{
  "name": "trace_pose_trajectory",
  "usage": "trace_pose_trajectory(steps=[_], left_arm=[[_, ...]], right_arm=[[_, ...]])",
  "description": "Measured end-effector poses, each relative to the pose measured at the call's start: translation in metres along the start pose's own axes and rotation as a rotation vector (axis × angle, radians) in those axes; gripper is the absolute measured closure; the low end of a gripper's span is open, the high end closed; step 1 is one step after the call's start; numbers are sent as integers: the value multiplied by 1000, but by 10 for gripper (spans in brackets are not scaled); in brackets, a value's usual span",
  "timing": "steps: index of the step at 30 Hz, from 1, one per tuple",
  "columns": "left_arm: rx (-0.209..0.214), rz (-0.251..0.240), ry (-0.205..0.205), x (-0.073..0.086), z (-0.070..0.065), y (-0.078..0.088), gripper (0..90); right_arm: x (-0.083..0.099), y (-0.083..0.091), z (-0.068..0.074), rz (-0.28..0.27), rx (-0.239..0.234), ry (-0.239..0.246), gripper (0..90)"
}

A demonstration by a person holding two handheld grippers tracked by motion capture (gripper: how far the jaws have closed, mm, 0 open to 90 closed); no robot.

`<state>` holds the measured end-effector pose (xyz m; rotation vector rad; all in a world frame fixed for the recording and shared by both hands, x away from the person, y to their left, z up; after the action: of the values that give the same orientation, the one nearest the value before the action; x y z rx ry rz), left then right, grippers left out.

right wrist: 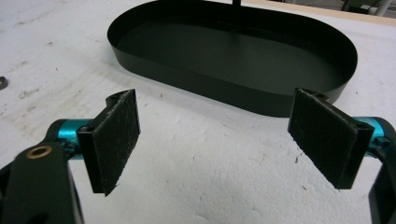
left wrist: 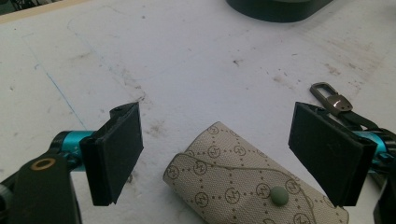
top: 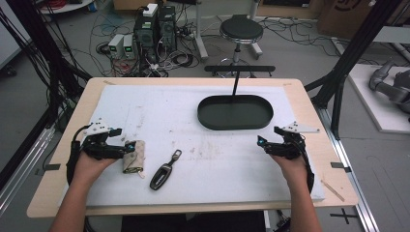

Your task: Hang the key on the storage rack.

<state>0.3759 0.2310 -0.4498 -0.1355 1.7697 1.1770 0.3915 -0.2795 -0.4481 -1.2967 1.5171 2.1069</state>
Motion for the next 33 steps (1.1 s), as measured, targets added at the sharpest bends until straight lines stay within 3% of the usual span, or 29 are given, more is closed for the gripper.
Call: trace_pose_trajectory(steps=[5, 13, 19, 33], left_arm=[[-1, -9, 4, -2, -1, 0, 176], [25, 8, -24, -4, -12, -4, 175], [78, 7, -50, -12, -30, -9, 176], [128, 66, -111, -21, -78, -31, 175]], right_arm=[[0, 0, -2, -1, -9, -9, 172], [2, 2, -1, 2, -1, -6, 172], [0, 0, 3, 5, -3, 5, 173], [2, -4, 4, 26, -1, 14, 172]])
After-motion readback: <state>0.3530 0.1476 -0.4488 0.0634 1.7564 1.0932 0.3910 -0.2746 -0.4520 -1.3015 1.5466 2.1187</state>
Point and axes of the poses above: each handheld gripper's, and its own axes: y roughly backward along the jaws, x roughly out of its underside, z roughly to its left, the point moved 7 cm from there along -y, roughly forward along the jaws, and after that the axes turned 10 degrees about z, right-handed, at the moved point
